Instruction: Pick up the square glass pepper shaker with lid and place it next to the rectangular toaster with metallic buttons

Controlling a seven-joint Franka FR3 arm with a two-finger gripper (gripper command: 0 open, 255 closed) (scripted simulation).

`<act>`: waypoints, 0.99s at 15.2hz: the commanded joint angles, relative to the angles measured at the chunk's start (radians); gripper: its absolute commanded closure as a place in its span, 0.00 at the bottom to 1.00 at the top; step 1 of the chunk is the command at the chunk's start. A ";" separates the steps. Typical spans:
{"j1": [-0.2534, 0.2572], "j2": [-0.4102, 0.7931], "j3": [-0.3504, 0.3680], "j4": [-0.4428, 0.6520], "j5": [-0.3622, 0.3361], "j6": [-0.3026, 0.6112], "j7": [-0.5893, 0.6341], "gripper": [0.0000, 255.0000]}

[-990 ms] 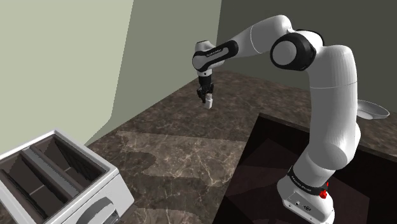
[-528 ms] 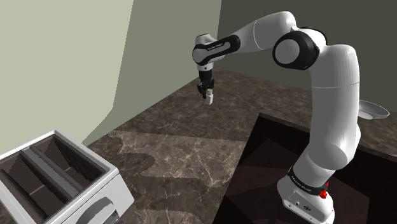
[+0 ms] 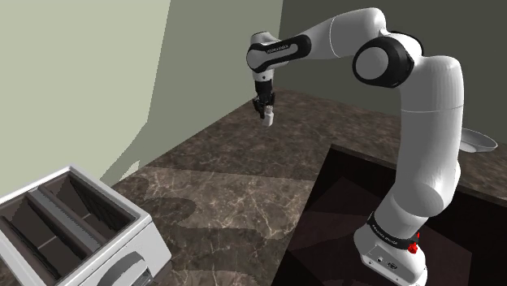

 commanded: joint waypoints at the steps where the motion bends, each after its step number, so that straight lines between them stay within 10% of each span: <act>1: 0.001 -0.006 0.000 0.020 0.000 -0.026 0.001 1.00; 15: 0.002 -0.019 0.000 0.189 0.000 -0.208 -0.009 1.00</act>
